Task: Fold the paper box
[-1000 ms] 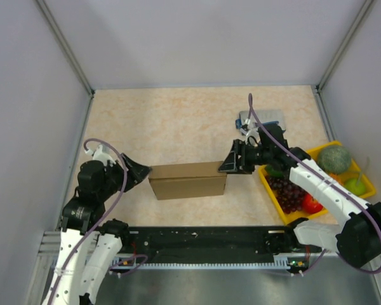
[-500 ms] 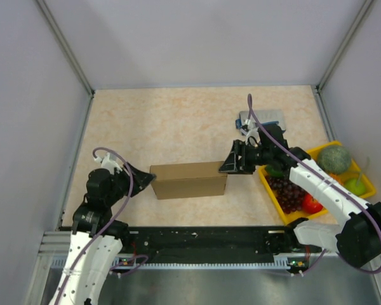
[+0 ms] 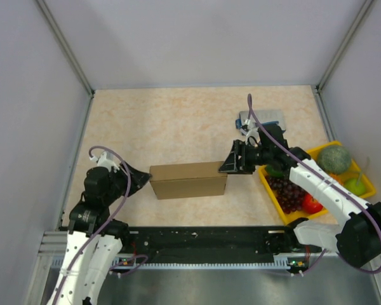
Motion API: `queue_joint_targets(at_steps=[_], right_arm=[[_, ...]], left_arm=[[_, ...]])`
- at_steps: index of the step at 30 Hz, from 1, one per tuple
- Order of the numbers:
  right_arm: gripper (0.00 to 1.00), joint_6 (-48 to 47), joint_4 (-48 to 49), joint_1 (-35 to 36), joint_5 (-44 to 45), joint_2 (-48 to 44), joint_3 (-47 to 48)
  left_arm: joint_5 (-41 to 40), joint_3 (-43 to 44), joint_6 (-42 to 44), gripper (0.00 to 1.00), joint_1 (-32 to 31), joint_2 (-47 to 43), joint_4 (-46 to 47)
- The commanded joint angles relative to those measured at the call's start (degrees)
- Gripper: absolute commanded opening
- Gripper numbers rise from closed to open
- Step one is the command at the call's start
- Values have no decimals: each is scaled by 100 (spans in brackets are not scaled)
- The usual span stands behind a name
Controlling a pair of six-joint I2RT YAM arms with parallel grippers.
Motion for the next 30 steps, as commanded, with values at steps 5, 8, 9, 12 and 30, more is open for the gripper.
queue_joint_targets(at_steps=[5,8,9,12,30], right_arm=[[57,-193,55,-20,40,8,14],[56,-202,55,-11,5,-27,76],[56,-185,47,-20,13,-36,102],[56,-123,55,-72,-100,-71,146],[51,-18,126,-432,-557,-502,-100]], left_arm=[[-281,-490,32,28,29,-52,61],[-342,107,225,50,29,88,-158],[-377,474,260,56,29,141,-246],[-343,654,331,61,38,273,-335],[-114,380,357,50,38,238,-264]])
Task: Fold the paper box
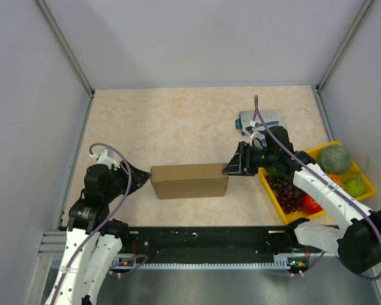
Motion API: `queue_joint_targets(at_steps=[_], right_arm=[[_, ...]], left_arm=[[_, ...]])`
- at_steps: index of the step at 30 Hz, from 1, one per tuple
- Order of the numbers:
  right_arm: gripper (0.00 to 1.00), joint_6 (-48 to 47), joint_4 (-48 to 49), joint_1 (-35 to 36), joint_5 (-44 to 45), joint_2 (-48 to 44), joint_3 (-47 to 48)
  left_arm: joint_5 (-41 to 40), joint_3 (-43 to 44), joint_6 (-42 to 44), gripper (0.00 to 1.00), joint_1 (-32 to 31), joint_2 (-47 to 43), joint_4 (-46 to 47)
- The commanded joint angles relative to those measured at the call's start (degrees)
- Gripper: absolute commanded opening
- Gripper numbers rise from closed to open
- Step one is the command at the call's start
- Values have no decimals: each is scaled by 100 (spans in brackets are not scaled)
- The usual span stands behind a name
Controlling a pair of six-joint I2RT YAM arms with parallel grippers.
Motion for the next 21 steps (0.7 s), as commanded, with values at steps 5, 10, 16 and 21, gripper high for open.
queue_joint_targets(at_steps=[5,10,16,21], right_arm=[[54,-91,-93,-232,-373,-369,150],[43,-258,-75,-276,-172,-317,-281],[27,-285,-75,-302,-101,-378,-274],[36,-118,-84,-320,-399,-510,-18]], left_arm=[[123,353,215,58,18,207,-266],[247,-377,49,41,27,-20,-72],[-52,-142,241,18,27,31,-336],[-17,457,347,48,27,199,-468]])
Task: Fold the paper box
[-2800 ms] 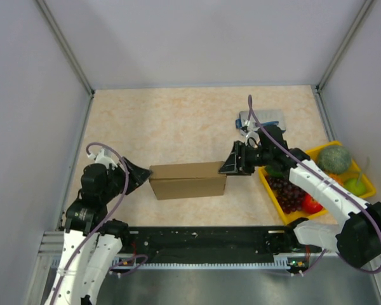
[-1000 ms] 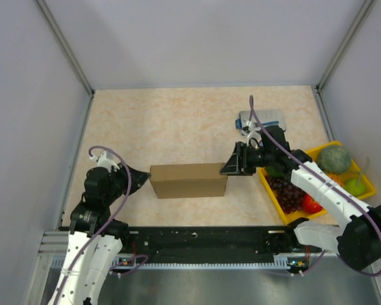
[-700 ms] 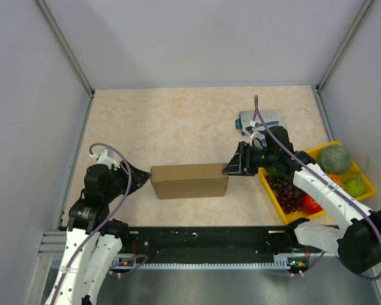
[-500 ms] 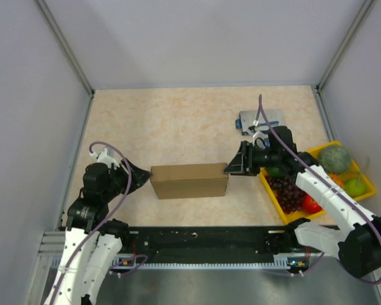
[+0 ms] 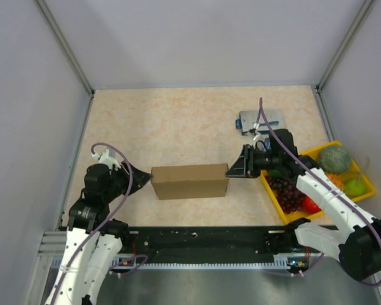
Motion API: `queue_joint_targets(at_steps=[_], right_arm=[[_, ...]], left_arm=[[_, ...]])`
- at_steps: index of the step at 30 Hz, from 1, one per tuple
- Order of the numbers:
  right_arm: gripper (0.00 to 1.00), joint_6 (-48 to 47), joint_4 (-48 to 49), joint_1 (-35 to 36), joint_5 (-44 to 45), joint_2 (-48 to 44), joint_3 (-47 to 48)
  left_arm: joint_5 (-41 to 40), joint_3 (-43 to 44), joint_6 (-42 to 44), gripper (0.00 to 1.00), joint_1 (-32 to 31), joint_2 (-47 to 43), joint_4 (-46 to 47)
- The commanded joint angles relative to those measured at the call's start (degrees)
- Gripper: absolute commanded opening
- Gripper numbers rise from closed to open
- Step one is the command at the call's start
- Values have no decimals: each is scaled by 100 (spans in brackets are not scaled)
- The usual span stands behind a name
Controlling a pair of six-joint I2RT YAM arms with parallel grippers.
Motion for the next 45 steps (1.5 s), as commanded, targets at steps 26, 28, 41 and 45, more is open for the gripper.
queue_joint_targets(at_steps=[26,28,41,45], right_arm=[[21,-529,1278,-90,6,293,234],[22,-485,1453,-73,-46,531,515],[22,-361,1825,129,-3,2114,2748],[22,-862,1534,278,243,2123,3101]], left_arm=[[1328,-119,275,13,29,1621,2034],[1564,213,319,13,21,2192,2227],[2137,1929,134,13,-102,3917,3160],[1954,2281,502,13,-400,3786,2888]])
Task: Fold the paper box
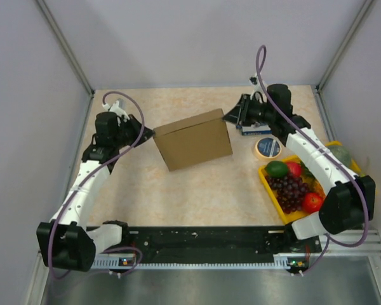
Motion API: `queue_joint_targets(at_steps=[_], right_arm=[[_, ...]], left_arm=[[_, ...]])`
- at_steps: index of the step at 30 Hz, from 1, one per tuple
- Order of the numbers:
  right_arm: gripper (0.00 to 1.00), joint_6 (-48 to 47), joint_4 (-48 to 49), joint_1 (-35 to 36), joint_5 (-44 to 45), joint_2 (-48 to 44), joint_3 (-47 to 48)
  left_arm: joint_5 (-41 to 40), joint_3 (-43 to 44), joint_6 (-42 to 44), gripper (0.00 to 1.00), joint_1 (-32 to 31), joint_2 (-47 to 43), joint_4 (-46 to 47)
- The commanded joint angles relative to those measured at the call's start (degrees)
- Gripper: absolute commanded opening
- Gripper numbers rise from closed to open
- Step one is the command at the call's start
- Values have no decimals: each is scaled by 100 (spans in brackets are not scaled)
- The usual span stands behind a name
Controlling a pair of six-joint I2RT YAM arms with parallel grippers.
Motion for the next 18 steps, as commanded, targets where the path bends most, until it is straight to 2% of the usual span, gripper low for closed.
queue_joint_targets(at_steps=[1,4,7,8,9,10,11,12,14,15,16,18], right_arm=[[22,-310,447,619,-625,-126,421],[24,-635,630,708,-351,-389,-517],[24,-706,947,831,-96,-714,-1887],[24,-671,1018,970,-35,-1194,-2257],[27,-697,931,1059,114,-1573,-2834],[33,-680,426,1120,446,-1934,-3049],[40,-628,125,1147,476,-2677,-3217],[48,-575,-122,1147,502,-3015,-3453],[54,-443,-904,1147,546,-3857,-3596],[61,-399,-1141,1139,555,-4010,-3622],[64,-320,-1527,1147,485,-4124,-3614],[68,-232,-1898,1130,484,-4274,-3422]], left_arm=[[1319,563,59,13,-768,-267,315],[801,-164,254,13,-988,-741,225],[799,-1490,-62,14,-1041,-1294,428],[834,-1842,-141,16,-1155,-1844,420],[774,-2332,-246,19,-1225,-2232,254],[625,-2459,-265,23,-1261,-2671,-478],[493,-2513,-247,29,-1279,-3572,-903],[318,-2443,-195,39,-1279,-4033,-1395],[297,-2408,-430,51,-1270,-4982,-1951],[499,-2338,-562,56,-1270,-5092,-1997],[727,-2294,-694,64,-1270,-5075,-2032],[984,-2058,-801,88,-1270,-4830,-2208]])
